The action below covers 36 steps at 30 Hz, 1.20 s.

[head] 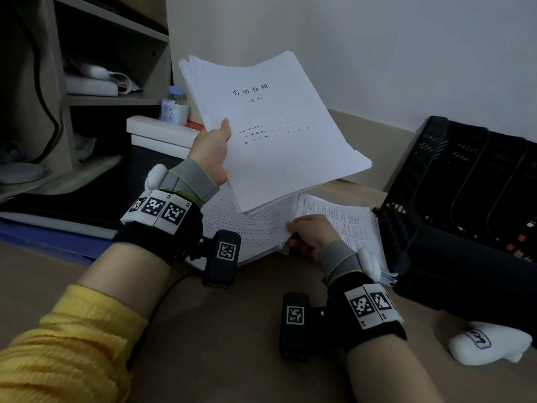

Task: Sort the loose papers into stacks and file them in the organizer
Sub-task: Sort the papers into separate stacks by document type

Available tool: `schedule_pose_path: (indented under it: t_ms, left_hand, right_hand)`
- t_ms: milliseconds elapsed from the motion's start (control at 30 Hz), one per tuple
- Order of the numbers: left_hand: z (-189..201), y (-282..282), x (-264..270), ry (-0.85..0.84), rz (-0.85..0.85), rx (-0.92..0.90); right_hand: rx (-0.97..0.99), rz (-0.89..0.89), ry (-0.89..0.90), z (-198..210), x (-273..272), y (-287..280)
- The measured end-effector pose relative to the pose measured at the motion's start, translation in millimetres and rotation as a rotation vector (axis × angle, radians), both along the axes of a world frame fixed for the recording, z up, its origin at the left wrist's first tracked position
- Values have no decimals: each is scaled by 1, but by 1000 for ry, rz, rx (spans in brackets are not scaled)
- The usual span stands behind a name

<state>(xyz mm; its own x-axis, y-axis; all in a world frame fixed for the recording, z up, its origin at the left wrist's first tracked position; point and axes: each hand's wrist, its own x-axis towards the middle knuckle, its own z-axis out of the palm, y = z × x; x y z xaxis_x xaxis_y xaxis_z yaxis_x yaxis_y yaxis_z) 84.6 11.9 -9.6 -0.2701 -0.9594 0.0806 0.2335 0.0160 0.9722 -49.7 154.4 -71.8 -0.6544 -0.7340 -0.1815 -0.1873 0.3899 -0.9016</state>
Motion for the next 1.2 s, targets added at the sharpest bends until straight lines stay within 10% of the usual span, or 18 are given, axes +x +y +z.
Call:
schedule_pose_path:
  t_ms: [500,933,1200]
  left_hand:
    - [-4,-1,-3,25,6,4]
    - [-7,-16,12,126,107,-56]
    - [-7,2,6,-78,-86,-142]
  right_hand:
    - [47,24,81,-3,-3,-1]
    - [-488,-372,-3,9,-30,-1]
    - [-388,-181,74,8,-24,-3]
